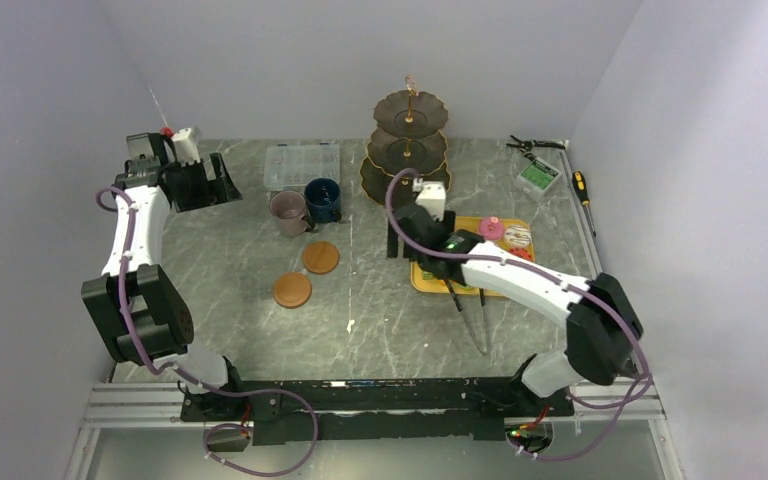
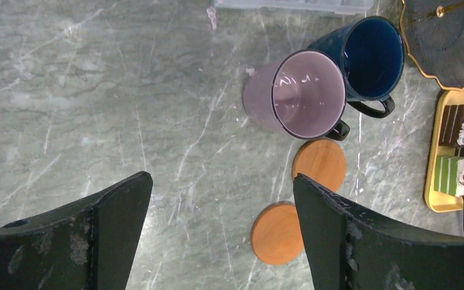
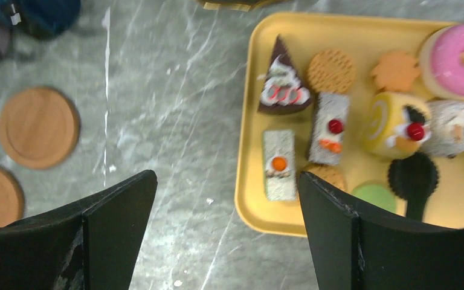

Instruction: Serve the afternoon tea

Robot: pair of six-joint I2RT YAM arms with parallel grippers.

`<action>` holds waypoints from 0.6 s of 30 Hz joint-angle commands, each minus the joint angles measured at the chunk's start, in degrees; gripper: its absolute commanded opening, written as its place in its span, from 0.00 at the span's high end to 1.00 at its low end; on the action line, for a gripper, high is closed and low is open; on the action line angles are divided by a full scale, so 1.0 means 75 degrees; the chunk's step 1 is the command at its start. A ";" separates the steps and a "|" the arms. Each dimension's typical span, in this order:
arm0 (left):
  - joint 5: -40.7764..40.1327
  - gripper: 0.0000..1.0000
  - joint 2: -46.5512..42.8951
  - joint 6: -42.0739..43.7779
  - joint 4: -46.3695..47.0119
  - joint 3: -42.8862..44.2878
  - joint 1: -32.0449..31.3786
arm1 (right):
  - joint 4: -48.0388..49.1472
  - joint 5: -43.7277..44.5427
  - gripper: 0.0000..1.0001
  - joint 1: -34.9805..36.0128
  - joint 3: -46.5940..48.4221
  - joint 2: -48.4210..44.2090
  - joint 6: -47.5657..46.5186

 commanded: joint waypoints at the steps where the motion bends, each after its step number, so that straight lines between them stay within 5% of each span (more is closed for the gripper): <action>1: -0.0040 0.06 -0.0535 0.0056 -0.0372 0.0136 -0.0181 | -0.0500 0.0548 0.10 0.0650 0.0499 0.0721 0.0483; 12: -0.0214 0.06 -0.0803 0.0480 -0.0672 -0.0027 -0.0380 | -0.0216 0.0536 0.24 0.0775 0.0797 0.2057 0.0499; 18: -0.0007 0.20 -0.0732 0.0624 -0.0746 0.0062 -0.0394 | 0.0014 0.0543 0.35 0.0770 0.0907 0.2622 0.0413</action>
